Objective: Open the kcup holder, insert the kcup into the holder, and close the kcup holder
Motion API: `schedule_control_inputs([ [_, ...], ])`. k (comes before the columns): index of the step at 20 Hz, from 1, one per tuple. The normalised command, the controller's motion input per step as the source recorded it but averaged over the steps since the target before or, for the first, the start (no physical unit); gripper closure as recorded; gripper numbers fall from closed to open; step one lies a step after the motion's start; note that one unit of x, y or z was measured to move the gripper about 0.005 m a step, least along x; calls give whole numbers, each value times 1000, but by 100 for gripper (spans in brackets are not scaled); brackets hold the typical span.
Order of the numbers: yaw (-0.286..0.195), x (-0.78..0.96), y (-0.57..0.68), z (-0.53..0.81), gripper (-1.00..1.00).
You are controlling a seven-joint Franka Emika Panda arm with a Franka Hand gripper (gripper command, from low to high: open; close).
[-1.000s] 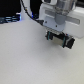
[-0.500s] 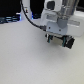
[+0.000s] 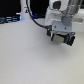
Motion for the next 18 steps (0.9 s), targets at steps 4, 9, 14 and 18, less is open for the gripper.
schedule_control_inputs([
  [4, 132, -414, 379, -66, -100],
  [9, 51, -390, 645, 60, -100],
  [14, 52, -472, 663, 47, -100],
  [18, 59, -516, 631, 34, -100],
])
